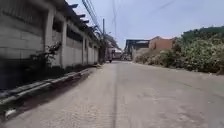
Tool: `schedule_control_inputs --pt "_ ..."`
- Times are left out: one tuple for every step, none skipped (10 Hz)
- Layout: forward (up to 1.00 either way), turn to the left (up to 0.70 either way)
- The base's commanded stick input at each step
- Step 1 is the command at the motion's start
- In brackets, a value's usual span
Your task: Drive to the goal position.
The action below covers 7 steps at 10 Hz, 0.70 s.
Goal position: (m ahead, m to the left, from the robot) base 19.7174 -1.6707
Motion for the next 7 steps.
schedule_control_inputs --pt "1.00 0.00" --pt "1.00 0.00" --pt "1.00 0.00" --pt "1.00 0.00" --pt "1.00 -0.02" --pt "1.00 -0.01" --pt "1.00 0.00"
